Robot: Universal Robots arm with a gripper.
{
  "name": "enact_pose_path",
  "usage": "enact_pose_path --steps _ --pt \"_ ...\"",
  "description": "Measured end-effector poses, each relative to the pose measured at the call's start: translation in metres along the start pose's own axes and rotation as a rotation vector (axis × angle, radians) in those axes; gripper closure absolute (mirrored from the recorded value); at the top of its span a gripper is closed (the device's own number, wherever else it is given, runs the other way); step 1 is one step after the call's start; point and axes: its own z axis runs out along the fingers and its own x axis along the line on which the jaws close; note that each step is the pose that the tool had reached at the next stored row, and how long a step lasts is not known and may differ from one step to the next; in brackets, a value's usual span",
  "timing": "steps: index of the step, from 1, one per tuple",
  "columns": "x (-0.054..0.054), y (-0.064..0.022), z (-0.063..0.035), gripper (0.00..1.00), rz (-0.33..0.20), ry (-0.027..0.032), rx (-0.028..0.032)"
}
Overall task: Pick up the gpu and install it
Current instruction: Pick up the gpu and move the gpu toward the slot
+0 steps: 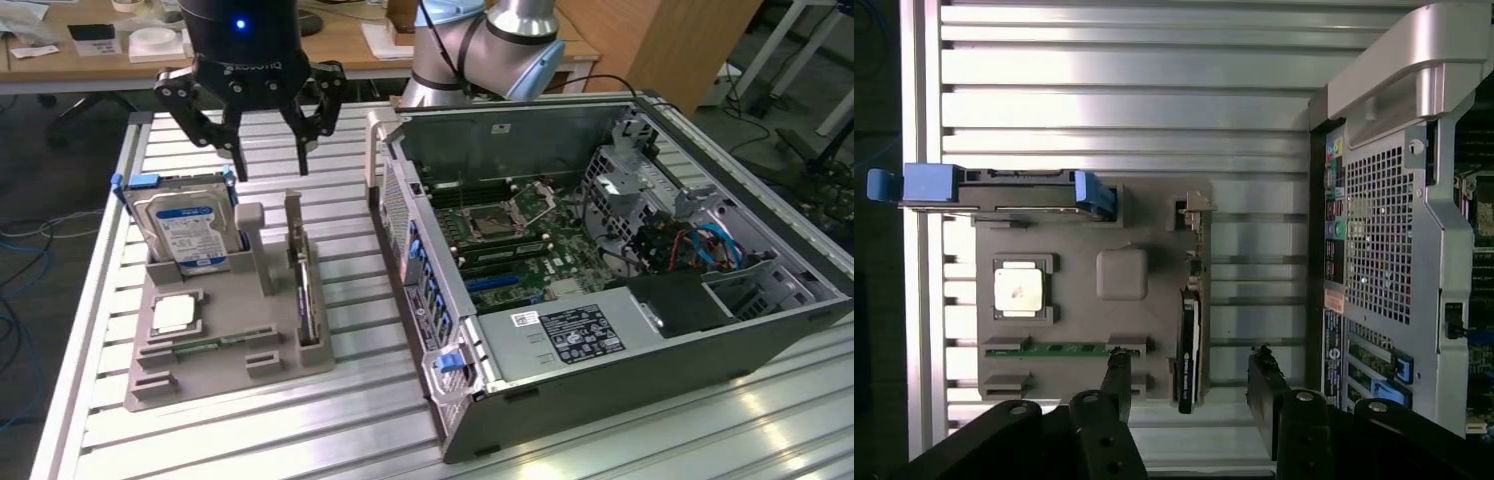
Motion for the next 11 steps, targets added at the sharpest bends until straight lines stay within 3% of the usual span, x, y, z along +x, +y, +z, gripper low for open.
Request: enact_pose_path --steps 2,5,6,11 --pt "0.0000 0.0000 0.0017 0.41 -0.005 0.0060 0.0027" --pt "-0.0001 -0.0003 0.0042 0.41 -0.013 0.0212 0.0075" --pt "-0.0002 -0.0007 0.0051 0.41 -0.015 0.0238 0.0078" --pt "-0.0006 -0.0081 0.0078 0.41 -0.015 0.0246 0.0081"
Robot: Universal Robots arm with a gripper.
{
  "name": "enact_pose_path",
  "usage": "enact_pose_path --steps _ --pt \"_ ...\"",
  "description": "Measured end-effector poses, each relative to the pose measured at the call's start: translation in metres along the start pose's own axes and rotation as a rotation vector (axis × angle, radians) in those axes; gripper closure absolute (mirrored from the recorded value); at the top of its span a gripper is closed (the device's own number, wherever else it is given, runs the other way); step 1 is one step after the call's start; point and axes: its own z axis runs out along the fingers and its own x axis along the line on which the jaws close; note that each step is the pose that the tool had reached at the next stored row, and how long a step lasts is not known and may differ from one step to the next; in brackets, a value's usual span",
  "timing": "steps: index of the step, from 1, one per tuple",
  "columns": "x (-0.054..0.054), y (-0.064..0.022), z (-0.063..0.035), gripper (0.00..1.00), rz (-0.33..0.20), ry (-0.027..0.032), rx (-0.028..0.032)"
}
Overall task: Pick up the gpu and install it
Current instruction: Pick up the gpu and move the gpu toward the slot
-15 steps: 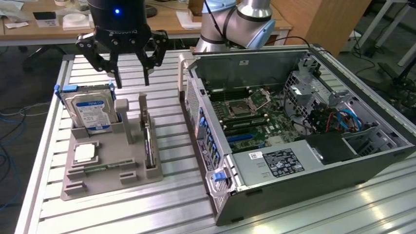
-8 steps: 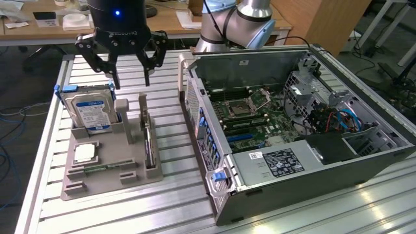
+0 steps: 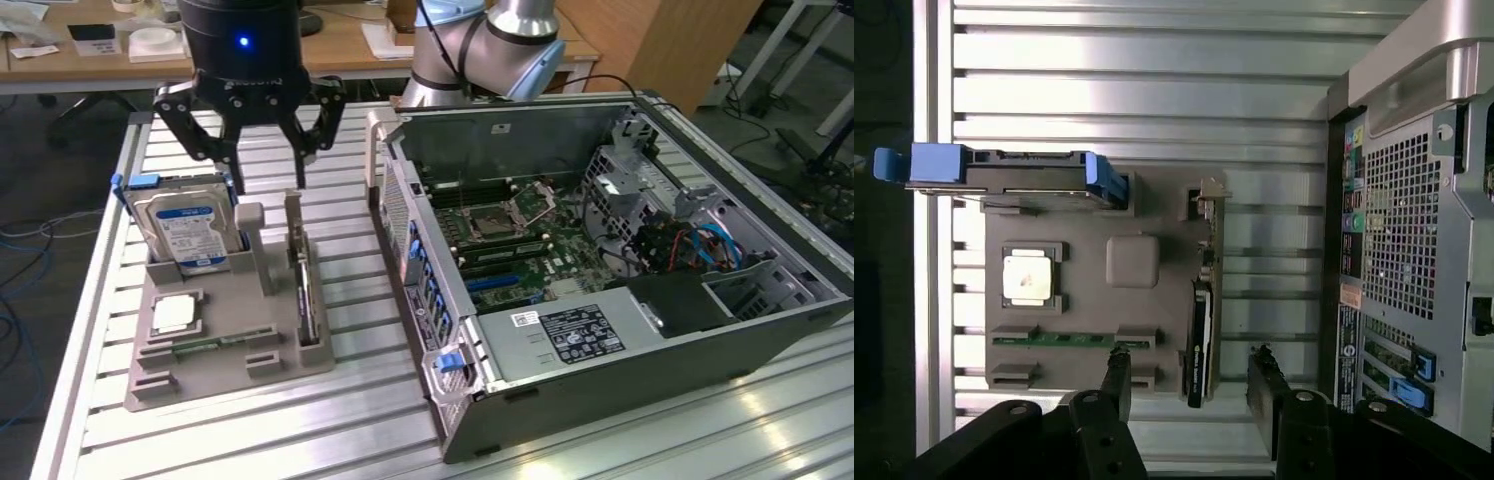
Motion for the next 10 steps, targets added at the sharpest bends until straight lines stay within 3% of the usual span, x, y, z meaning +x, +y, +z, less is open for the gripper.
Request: enact_pose_path --steps 10 --pt "-0.003 -0.0016 0.0161 0.41 0.012 -0.0027 0.0000"
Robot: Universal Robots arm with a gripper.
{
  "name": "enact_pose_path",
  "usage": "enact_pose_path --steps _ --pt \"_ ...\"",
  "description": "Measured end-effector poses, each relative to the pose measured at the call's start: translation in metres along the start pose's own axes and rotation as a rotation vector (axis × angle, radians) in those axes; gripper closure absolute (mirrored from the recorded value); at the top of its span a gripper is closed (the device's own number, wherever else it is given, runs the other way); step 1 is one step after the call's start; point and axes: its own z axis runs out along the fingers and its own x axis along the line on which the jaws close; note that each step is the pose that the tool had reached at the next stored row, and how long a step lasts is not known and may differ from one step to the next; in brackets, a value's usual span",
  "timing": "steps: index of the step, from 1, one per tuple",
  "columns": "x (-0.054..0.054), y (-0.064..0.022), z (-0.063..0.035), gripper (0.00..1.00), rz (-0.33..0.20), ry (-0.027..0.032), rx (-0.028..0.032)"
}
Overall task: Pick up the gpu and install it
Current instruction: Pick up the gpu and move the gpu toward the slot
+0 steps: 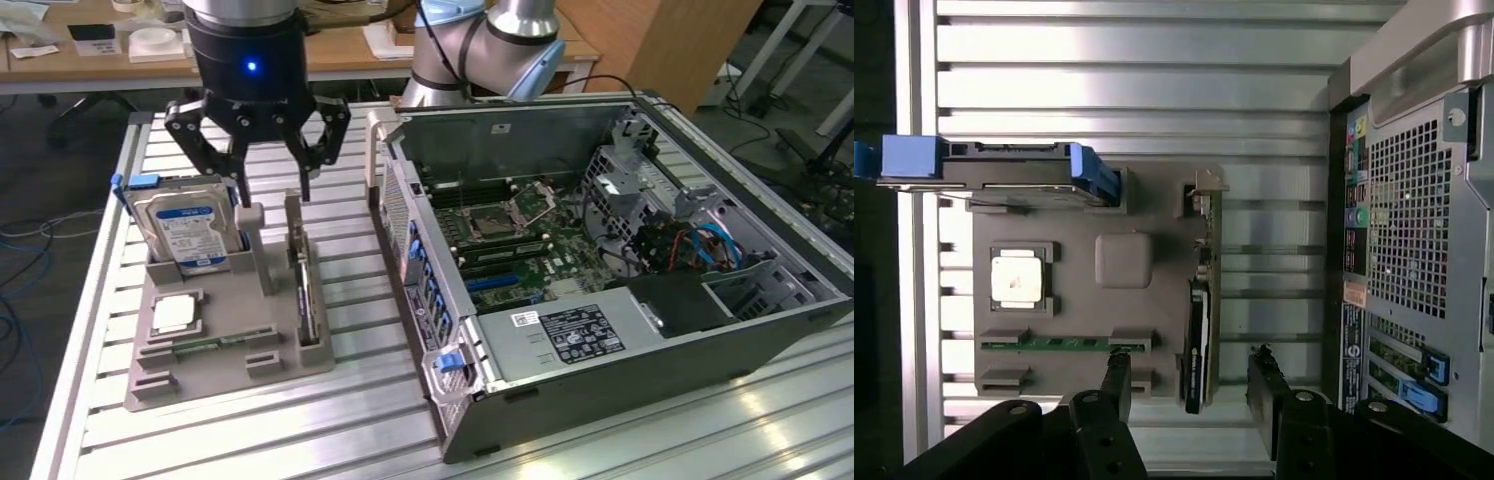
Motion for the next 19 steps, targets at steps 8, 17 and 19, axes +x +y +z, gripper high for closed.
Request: enact_pose_path --steps 8,17,19 --pt "0.000 -0.0045 0.0140 0.41 0.000 -0.0006 0.0000" --pt "-0.001 -0.0054 0.0303 0.41 0.000 -0.0007 0.0001" --pt "-0.001 -0.0078 0.0339 0.41 0.000 -0.0008 0.0001"
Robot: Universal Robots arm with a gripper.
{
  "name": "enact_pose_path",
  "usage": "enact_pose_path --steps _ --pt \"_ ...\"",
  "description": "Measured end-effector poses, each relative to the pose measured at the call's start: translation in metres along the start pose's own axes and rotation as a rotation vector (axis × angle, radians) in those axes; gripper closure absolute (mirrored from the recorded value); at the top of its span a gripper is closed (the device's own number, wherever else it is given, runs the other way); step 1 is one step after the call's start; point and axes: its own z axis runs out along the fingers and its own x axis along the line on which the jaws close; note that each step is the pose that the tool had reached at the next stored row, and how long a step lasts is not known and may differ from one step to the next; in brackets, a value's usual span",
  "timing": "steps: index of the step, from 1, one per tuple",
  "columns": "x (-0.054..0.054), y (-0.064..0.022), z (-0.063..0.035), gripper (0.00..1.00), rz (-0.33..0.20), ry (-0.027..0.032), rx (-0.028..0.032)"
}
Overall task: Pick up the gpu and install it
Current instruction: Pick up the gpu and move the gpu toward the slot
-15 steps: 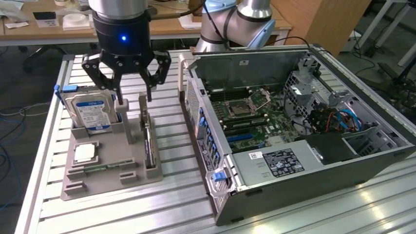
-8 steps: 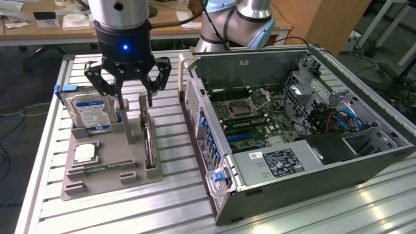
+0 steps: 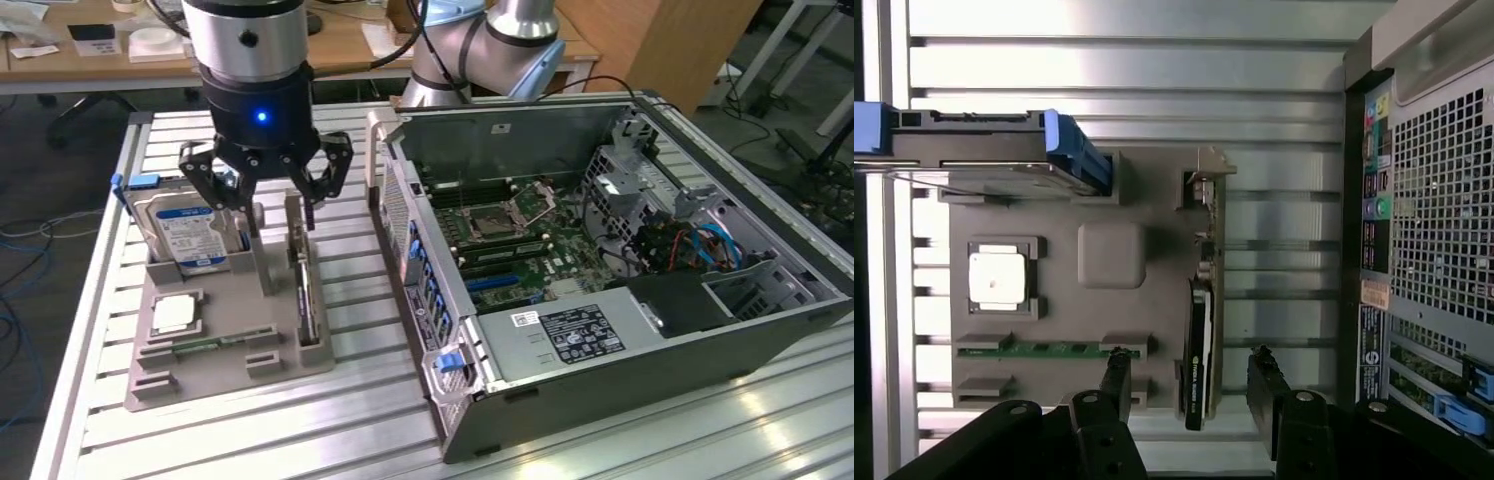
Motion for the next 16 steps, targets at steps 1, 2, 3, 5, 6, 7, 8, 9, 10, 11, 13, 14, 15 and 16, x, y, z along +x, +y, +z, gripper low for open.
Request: enact_pose_path --steps 1,2,3,5,6,7,8,9,10,11,13,14,15,16 --pt "0.000 -0.0007 0.0018 0.41 0.000 0.0000 0.0000" --pt "0.000 -0.0009 0.0036 0.41 0.000 0.0001 -0.0001" --pt "0.000 -0.0010 0.0055 0.41 0.000 0.0000 0.0000" --pt "0.000 -0.0011 0.0091 0.41 0.000 0.0001 0.0000" --pt "0.000 -0.0012 0.0109 0.41 -0.002 0.0001 0.0001" --pt "-0.001 -0.0013 0.0127 0.41 -0.008 0.0003 0.0002" --pt "-0.002 -0.0014 0.0145 0.41 -0.015 0.0005 0.0004" --pt "-0.002 -0.0014 0.0163 0.41 -0.022 0.0009 0.0007" --pt "-0.003 -0.0015 0.0180 0.41 -0.024 0.0011 0.0009" --pt "-0.003 -0.0015 0.0200 0.41 -0.024 0.0009 0.0008" --pt "-0.003 -0.0016 0.0237 0.41 -0.024 0.0009 0.0007" --pt "-0.003 -0.0017 0.0254 0.41 -0.024 0.0009 0.0008" --pt "-0.003 -0.0018 0.0272 0.41 -0.024 0.0009 0.0008" --pt "-0.003 -0.0019 0.0290 0.41 -0.024 0.0009 0.0008"
